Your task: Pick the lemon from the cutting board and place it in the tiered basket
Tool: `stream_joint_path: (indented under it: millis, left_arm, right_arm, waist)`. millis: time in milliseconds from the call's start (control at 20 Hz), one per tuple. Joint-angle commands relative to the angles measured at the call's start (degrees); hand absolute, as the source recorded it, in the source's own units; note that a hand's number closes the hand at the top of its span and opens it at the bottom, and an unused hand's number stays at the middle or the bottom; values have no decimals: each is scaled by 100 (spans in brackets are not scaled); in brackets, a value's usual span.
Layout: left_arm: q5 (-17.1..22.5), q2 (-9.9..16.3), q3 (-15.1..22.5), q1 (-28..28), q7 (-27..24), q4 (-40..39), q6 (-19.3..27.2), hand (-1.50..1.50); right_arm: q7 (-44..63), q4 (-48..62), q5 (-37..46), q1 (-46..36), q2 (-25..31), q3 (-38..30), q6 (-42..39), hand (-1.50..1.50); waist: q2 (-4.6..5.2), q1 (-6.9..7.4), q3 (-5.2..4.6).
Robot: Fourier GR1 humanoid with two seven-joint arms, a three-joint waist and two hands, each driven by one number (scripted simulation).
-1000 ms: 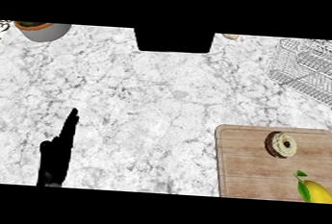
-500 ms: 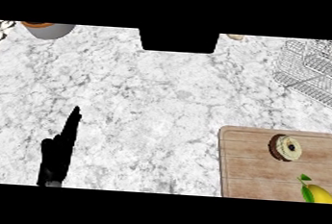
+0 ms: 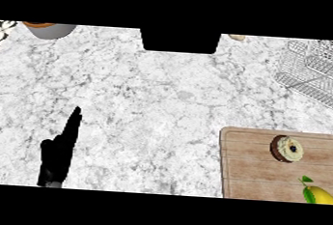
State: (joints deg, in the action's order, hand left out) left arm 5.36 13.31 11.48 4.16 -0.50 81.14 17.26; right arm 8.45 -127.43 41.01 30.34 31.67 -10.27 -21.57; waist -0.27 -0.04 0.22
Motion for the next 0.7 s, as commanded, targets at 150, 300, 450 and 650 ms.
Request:
stream_joint_path:
  millis: [150,300,450,650]
  left_arm:
    - [-139,-198,-155,-109,-148,-505,-106,0]
    - [60,49,-284,-57,204,-99,-344,0]
    - [-348,-269,21,161,396,253,162,0]
    - [-506,-490,-34,-99,36,-379,135,0]
  right_arm:
    - [32,375,535,-528,-343,250,-352,-150]
    - [-28,648,869,-379,-154,218,-414,-150]
    - [606,588,1254,-654,-438,707,-744,-150]
    - [641,876,1378,-1095,-587,758,-964,-150]
  waist:
    - [29,-9,-23]
    - [28,-9,-23]
    - [27,25,-21]
    - [30,7,-22]
